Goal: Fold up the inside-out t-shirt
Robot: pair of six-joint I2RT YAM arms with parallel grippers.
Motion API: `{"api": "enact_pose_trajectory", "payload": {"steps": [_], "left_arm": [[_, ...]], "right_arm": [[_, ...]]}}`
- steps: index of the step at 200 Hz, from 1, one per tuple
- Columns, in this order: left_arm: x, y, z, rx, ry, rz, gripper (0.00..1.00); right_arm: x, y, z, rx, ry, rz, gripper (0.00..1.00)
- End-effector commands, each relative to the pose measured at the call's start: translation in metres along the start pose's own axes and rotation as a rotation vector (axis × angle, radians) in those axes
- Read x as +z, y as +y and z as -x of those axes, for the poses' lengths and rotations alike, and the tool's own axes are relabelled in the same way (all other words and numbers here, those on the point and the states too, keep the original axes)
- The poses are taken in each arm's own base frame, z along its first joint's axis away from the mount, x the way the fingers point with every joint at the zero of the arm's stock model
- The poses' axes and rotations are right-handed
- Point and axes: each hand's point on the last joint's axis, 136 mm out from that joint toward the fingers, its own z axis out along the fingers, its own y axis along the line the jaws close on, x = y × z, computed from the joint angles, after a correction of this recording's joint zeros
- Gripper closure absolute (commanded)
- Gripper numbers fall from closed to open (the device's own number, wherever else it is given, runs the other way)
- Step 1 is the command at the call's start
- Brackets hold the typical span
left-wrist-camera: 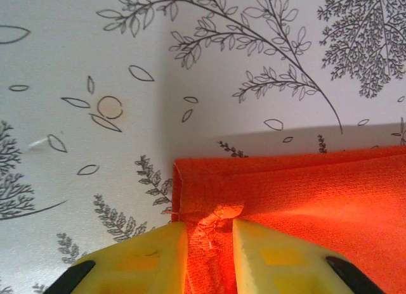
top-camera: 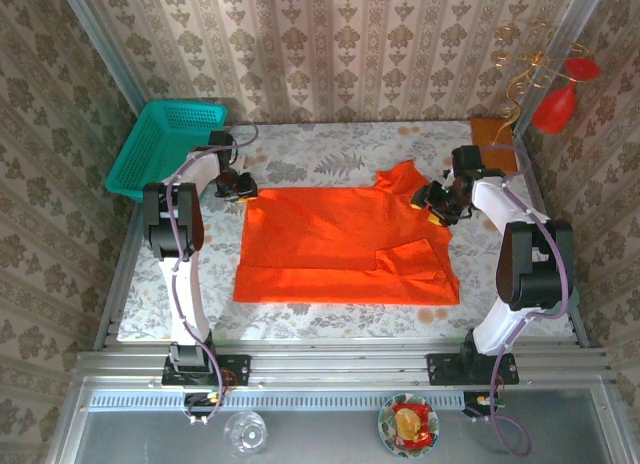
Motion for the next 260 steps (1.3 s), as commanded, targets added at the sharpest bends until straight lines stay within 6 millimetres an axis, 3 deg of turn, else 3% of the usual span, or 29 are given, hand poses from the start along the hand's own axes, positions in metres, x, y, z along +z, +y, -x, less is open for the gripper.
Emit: {"api": "enact_pose_trajectory", "payload": {"steps": [1, 60, 113, 163, 198, 260], "left_arm": [[-0.005, 0.010, 0.002, -0.027, 0.001, 0.043, 0.73], [0.001, 0.010, 0.002, -0.038, 0.015, 0.040, 0.72], [-0.015, 0.005, 0.013, -0.020, -0.072, 0.052, 0.71], [0.003, 0.007, 0.004, -0.028, -0.004, 0.038, 0.71], [0.009, 0.005, 0.001, -0.029, 0.006, 0.022, 0.76], [-0.012, 0.004, 0.010, -0.011, -0.064, 0.052, 0.85]], "right_arm": [[0.002, -0.002, -0.013, 0.005, 0.045, 0.001, 0.43], [0.005, 0.001, -0.016, 0.002, 0.054, 0.003, 0.43], [0.002, 0.002, -0.017, -0.003, 0.049, 0.004, 0.43], [0.000, 0.003, -0.017, -0.006, 0.048, 0.005, 0.43], [0.000, 0.004, -0.018, -0.007, 0.049, 0.007, 0.43], [0.001, 0.004, -0.019, -0.008, 0.053, 0.005, 0.43]]}}
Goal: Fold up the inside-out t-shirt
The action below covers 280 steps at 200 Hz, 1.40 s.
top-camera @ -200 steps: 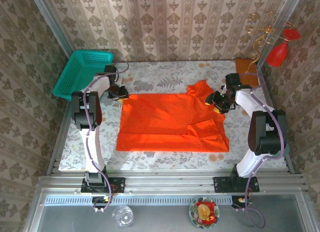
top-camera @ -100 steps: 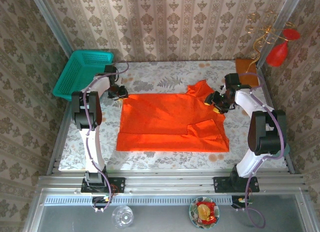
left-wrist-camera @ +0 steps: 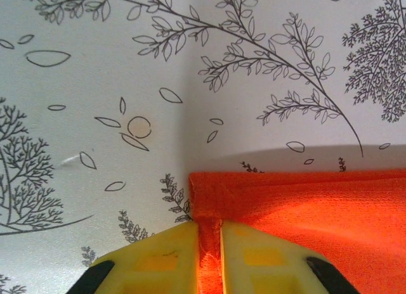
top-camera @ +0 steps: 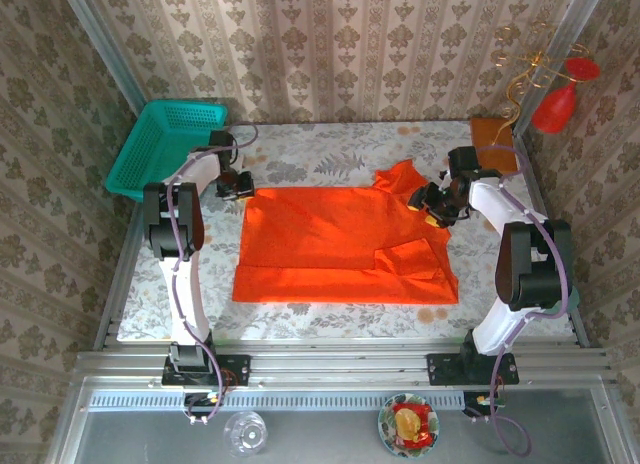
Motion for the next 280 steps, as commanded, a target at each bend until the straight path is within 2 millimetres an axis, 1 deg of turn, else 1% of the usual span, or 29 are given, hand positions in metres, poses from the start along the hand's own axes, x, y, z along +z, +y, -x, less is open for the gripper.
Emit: {"api": "enact_pose_trajectory", "payload": {"steps": [1, 22, 39, 68, 110, 141, 152, 160, 195, 219, 257, 280], "left_arm": [[-0.015, -0.002, 0.004, 0.006, -0.035, 0.012, 0.85], [-0.020, -0.004, 0.008, 0.004, -0.057, 0.007, 0.85], [-0.024, -0.007, 0.010, 0.001, -0.066, -0.001, 0.81], [-0.030, -0.011, 0.011, 0.004, -0.077, -0.012, 0.81], [-0.028, -0.017, 0.009, 0.009, -0.068, -0.036, 0.88], [-0.025, -0.018, 0.007, 0.003, -0.065, -0.042, 0.94], [-0.025, -0.017, 0.008, 0.002, -0.068, -0.037, 0.96], [-0.026, -0.016, 0.010, 0.001, -0.076, -0.031, 1.00], [-0.034, -0.015, 0.023, -0.014, -0.125, -0.023, 1.00], [-0.035, -0.013, 0.029, -0.023, -0.145, -0.007, 1.00], [-0.028, -0.002, 0.031, -0.034, -0.149, 0.045, 1.00], [-0.016, 0.004, 0.030, -0.041, -0.127, 0.069, 1.00]], "right_arm": [[-0.002, 0.001, -0.012, 0.006, 0.039, 0.005, 0.43], [-0.002, 0.002, -0.012, 0.003, 0.039, 0.006, 0.43], [-0.002, 0.002, -0.013, 0.002, 0.042, 0.004, 0.43], [-0.001, 0.003, -0.013, -0.001, 0.041, 0.005, 0.43], [0.000, 0.004, -0.015, -0.003, 0.045, 0.006, 0.43], [-0.001, 0.004, -0.015, -0.004, 0.045, 0.006, 0.43], [0.000, 0.004, -0.016, -0.004, 0.048, 0.006, 0.43], [0.000, 0.004, -0.016, -0.004, 0.047, 0.005, 0.43], [0.009, 0.003, -0.020, -0.007, 0.064, 0.001, 0.43], [0.018, -0.003, -0.024, 0.001, 0.081, -0.011, 0.43], [0.026, -0.012, -0.029, 0.007, 0.100, -0.033, 0.43], [0.027, -0.015, -0.031, 0.004, 0.103, -0.044, 0.42]]}}
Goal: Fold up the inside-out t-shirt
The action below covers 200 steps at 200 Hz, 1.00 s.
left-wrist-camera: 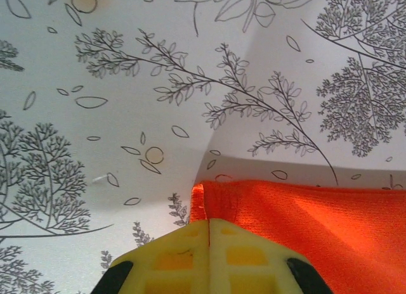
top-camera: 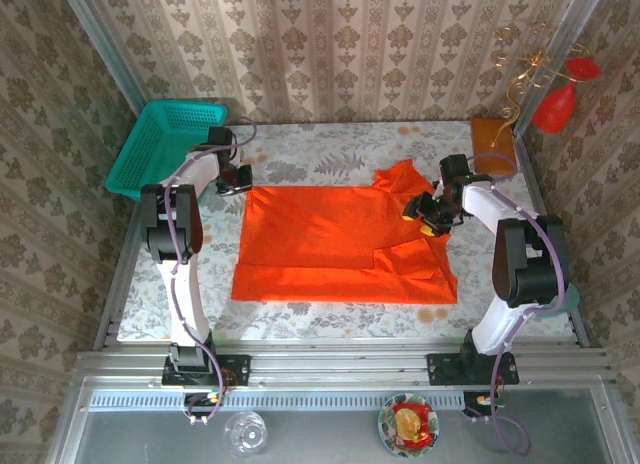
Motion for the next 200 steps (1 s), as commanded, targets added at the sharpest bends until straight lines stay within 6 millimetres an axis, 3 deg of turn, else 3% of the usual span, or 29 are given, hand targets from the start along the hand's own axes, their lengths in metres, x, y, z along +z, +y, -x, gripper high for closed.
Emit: {"api": "enact_pose_trajectory", "payload": {"steps": [1, 72, 136, 200], "left_arm": [[0.000, 0.005, 0.011, -0.013, -0.026, 0.040, 1.00], [0.023, 0.015, 0.006, -0.018, 0.023, 0.075, 0.91], [-0.003, 0.005, 0.023, -0.004, -0.054, 0.059, 0.83], [0.002, -0.002, 0.029, 0.000, -0.052, 0.050, 0.81]], "right_arm": [[0.007, -0.004, -0.008, 0.003, 0.032, -0.010, 0.42], [0.000, 0.000, -0.001, -0.026, 0.017, -0.018, 0.42], [-0.010, 0.014, 0.018, -0.063, -0.011, -0.023, 0.42], [-0.008, 0.010, 0.015, -0.058, -0.002, -0.033, 0.42]]}}
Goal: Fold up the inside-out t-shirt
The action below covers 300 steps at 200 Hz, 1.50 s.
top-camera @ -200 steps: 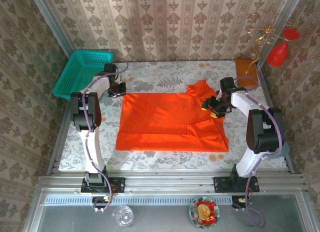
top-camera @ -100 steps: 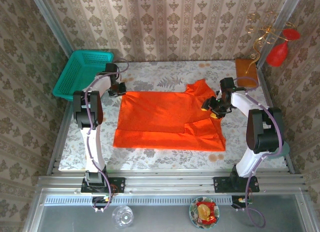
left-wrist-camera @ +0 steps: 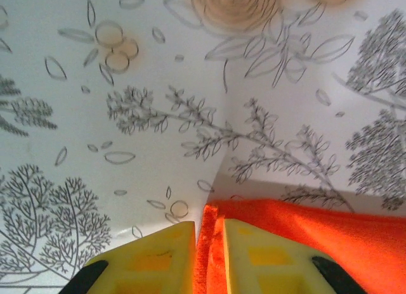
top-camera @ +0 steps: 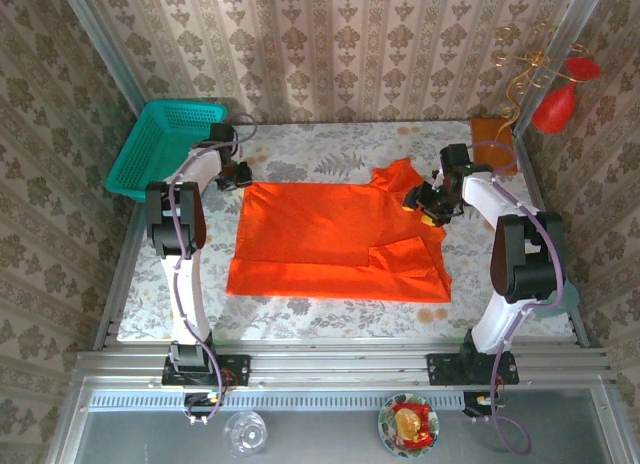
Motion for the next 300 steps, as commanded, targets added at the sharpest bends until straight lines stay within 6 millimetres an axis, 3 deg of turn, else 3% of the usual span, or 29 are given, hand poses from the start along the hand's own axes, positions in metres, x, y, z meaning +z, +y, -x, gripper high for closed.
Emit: {"api": "enact_pose_trajectory", "payload": {"steps": [1, 42, 90, 171, 247, 300], "left_arm": [[-0.007, -0.006, 0.007, -0.003, -0.019, 0.003, 0.81], [-0.004, -0.007, 0.009, 0.000, -0.009, 0.002, 0.78], [0.014, -0.002, -0.001, -0.003, 0.061, 0.013, 0.77], [0.024, 0.002, -0.013, -0.003, 0.112, 0.023, 0.79], [0.026, 0.001, -0.015, 0.009, 0.115, 0.017, 1.00], [0.020, 0.000, -0.014, 0.017, 0.107, 0.013, 1.00]], "right_arm": [[0.004, -0.006, -0.005, -0.014, 0.025, -0.035, 0.42], [0.005, -0.006, -0.004, -0.014, 0.026, -0.035, 0.42], [0.007, -0.005, -0.002, -0.015, 0.028, -0.035, 0.42], [0.012, -0.001, 0.010, -0.020, 0.019, -0.038, 0.42], [0.014, 0.014, 0.067, -0.166, -0.072, -0.086, 0.42], [0.030, 0.021, 0.122, -0.349, -0.117, -0.173, 0.46]]}}
